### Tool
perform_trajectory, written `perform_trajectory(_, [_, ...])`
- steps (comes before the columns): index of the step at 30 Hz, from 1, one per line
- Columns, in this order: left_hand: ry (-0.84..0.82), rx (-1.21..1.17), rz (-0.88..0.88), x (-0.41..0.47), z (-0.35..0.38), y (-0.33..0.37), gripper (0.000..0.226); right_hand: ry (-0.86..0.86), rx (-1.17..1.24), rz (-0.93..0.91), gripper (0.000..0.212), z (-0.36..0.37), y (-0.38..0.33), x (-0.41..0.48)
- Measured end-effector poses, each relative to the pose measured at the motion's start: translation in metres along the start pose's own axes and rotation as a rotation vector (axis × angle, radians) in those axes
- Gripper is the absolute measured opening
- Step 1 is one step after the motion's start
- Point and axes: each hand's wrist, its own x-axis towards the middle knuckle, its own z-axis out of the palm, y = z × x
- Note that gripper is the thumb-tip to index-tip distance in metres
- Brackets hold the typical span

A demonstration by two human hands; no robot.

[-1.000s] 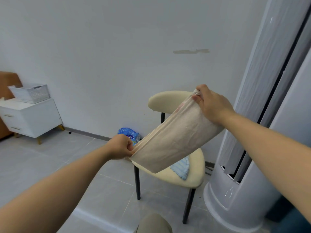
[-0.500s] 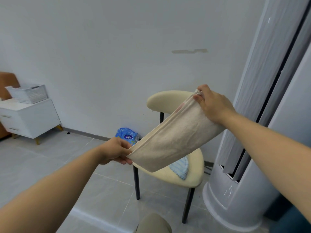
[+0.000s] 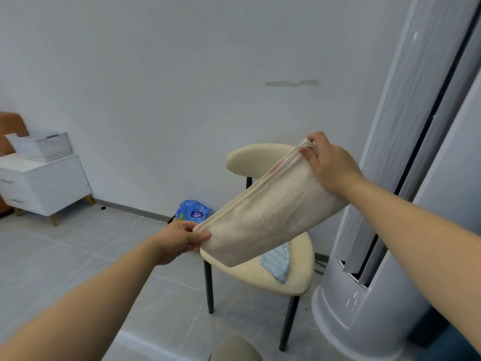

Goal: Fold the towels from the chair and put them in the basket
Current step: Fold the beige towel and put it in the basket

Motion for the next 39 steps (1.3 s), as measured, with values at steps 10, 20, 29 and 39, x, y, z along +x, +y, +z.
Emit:
perform_trajectory(10, [0.452, -0.360, 0.134, 0.014, 0.012, 0.007, 0.036, -0.037, 0.264, 0.205, 0.037, 0.009, 0.009, -0.009])
perform_trajectory(20, [0.814, 0.133, 0.273, 0.008, 0.023, 0.023, 0.042, 0.045, 0.362, 0.361, 0.064, 0.032, 0.026, -0.028])
perform_trajectory(29, [0.418, -0.348, -0.003, 0.003, 0.018, 0.010, 0.016, -0.218, 0.759, 0.557, 0.032, 0.049, 0.046, -0.055])
perform_trajectory(39, [0.859, 0.354, 0.342, 0.004, 0.038, 0.004, 0.037, 0.139, 0.308, 0.421, 0.032, 0.062, 0.028, -0.085])
